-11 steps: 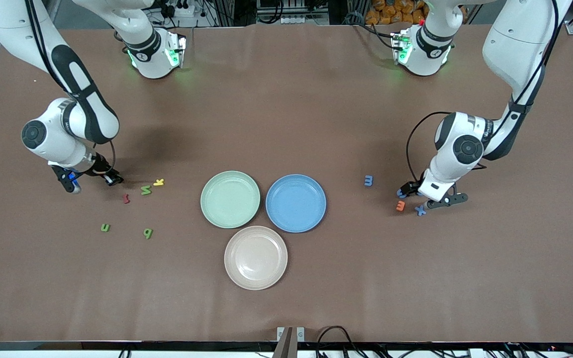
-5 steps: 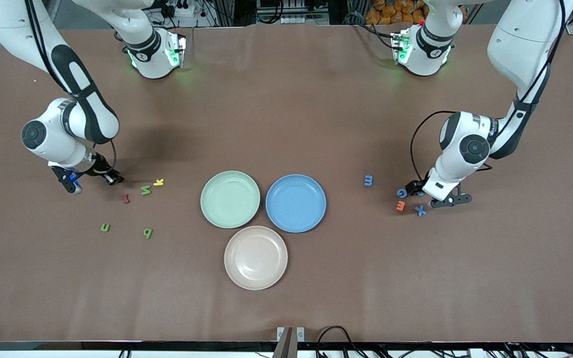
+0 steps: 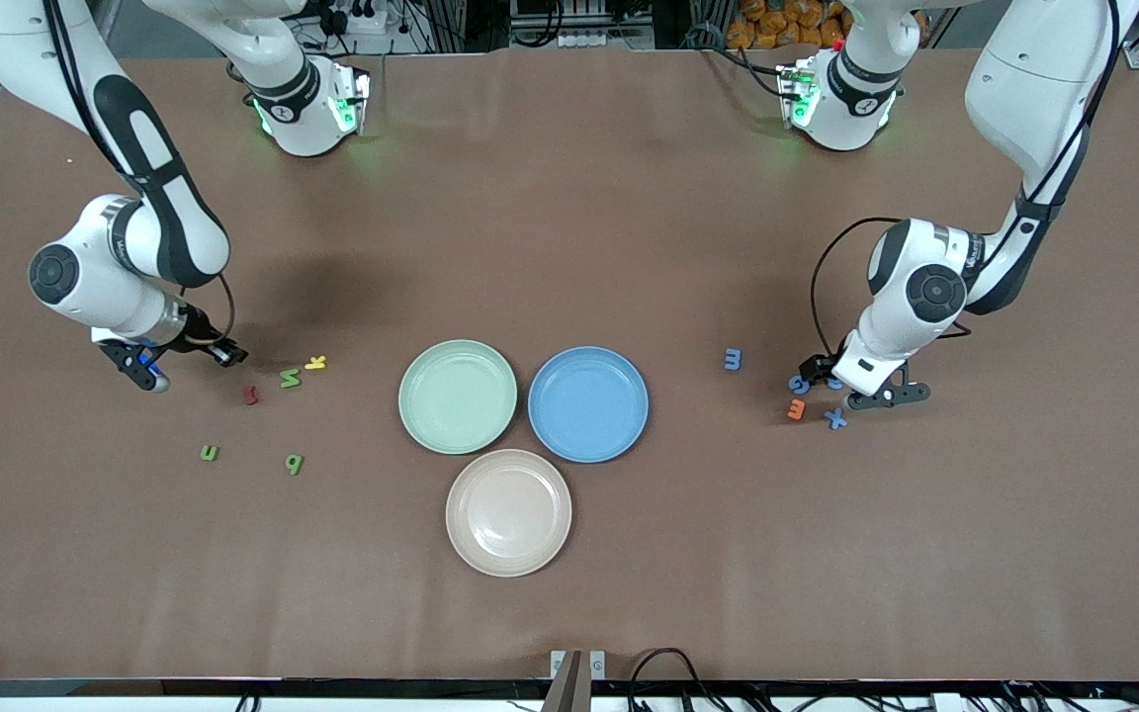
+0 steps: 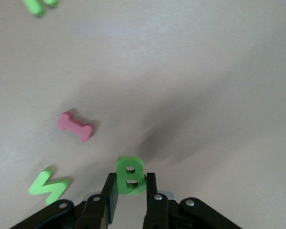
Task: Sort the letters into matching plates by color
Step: 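Place B on green plate with the right gripper while the left gripper carries a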
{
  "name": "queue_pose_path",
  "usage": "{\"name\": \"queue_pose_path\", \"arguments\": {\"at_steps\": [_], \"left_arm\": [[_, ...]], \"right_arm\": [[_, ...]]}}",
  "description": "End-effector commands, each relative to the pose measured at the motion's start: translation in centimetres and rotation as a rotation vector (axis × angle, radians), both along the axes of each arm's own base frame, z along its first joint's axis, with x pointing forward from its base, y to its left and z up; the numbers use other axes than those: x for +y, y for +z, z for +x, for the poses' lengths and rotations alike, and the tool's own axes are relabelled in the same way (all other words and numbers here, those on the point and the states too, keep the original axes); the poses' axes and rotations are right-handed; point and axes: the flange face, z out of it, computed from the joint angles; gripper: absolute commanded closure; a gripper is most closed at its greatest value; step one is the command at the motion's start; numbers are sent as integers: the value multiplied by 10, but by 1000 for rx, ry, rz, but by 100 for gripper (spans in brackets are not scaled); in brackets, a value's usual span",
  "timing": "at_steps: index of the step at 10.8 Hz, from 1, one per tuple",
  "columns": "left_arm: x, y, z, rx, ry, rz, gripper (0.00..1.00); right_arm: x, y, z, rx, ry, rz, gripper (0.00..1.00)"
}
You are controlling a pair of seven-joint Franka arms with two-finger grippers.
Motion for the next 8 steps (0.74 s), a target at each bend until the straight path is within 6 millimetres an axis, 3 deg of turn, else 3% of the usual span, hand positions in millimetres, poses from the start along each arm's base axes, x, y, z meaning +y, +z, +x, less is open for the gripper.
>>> {"name": "queue_pose_path", "arguments": {"at_steps": [1,2,6,8], "left_arm": [[1,6,-7,-8,-20,4,84],[1,8,-5,-12,-15,3,100],[-5,16,1,-31,-16,2,100],[-21,28,7,-27,-36,0,100]], "right_arm": [[41,31,22,-22,112,10,82],[57,38,32,-41,149,3,82],[125,59,58,-84,274,3,82],[158,65,66,-79,324,9,82]]}}
